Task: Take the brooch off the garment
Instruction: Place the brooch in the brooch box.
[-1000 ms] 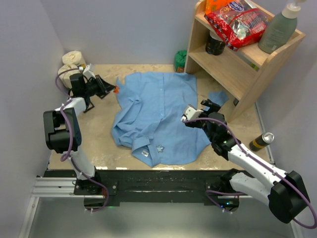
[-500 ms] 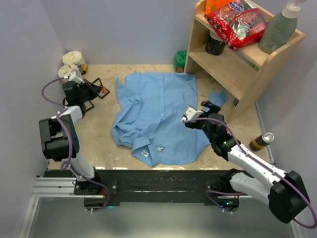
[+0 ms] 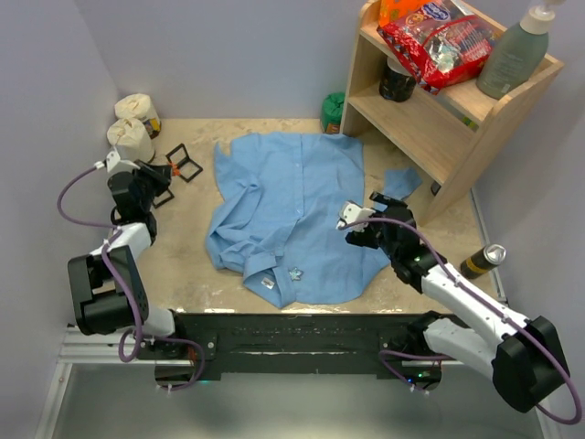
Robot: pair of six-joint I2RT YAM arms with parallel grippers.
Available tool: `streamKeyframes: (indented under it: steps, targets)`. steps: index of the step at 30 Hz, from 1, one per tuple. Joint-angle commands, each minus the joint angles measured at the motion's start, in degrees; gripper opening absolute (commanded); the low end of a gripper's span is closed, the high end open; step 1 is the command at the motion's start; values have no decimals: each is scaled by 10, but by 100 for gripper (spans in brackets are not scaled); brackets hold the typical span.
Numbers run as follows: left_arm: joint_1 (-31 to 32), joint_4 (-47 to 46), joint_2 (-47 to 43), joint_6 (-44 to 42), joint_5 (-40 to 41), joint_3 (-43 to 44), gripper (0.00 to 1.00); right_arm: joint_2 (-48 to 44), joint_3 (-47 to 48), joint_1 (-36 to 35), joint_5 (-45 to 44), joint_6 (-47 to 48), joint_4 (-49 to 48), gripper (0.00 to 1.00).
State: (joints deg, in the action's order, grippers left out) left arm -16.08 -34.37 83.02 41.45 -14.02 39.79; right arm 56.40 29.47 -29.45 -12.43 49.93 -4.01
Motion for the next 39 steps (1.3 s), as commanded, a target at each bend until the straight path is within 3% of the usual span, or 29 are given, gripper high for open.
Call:
streamKeyframes:
  steps: [1, 10, 21, 39]
  targets:
    - [-5, -61, -32, 6, 59, -45, 0, 0, 68, 61, 104, -25, 150, 99]
    - [-18, -138, -32, 8, 110, -108, 0, 24, 158, 189, 234, -58, 266, 99]
    - [-63, -240, 56, 55, 96, -120, 0, 64, 185, 257, 279, -63, 300, 99]
    - [-75, -102, 70, 60, 174, -81, 0, 104, 287, 313, 351, -59, 422, 99]
